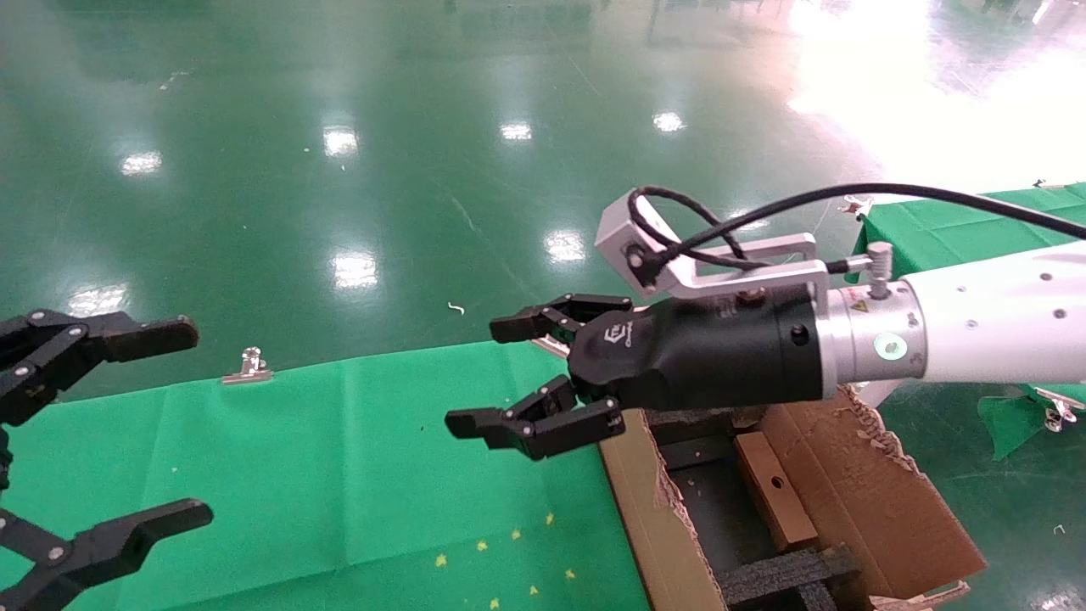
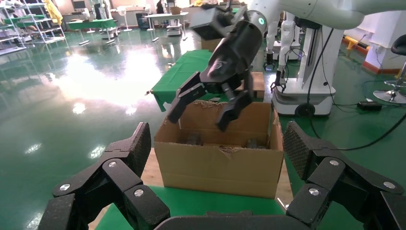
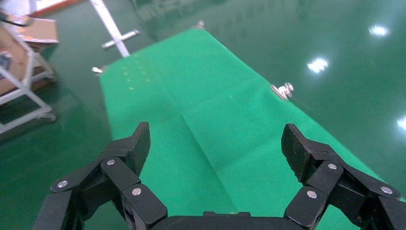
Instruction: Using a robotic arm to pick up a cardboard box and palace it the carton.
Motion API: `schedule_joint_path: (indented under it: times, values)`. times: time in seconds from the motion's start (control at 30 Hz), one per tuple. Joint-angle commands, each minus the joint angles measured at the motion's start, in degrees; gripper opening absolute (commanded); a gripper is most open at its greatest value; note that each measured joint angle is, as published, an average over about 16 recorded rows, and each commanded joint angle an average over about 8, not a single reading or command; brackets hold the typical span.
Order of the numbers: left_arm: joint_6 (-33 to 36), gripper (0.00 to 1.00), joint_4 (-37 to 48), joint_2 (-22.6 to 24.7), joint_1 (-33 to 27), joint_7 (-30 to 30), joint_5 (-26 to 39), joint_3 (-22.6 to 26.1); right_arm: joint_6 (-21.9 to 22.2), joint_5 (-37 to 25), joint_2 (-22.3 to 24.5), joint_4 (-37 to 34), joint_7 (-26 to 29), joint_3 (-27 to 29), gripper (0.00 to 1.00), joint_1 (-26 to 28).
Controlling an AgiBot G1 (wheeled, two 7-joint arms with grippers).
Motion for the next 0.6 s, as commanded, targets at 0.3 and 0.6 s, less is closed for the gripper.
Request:
schedule_joint_path:
  times: [0.3, 0.6]
  values:
    - [0.0, 1.00, 0.0, 0.0, 0.0, 0.0, 0.0, 0.0, -7.3, 6.2, -1.1, -0.8, -12.8, 12.4, 1.00, -8.8]
    - [0.0, 1.00, 0.0, 0.0, 0.0, 0.0, 0.0, 0.0, -13.3, 11.4, -2.0, -1.4, -23.2, 22.5, 1.00, -16.0]
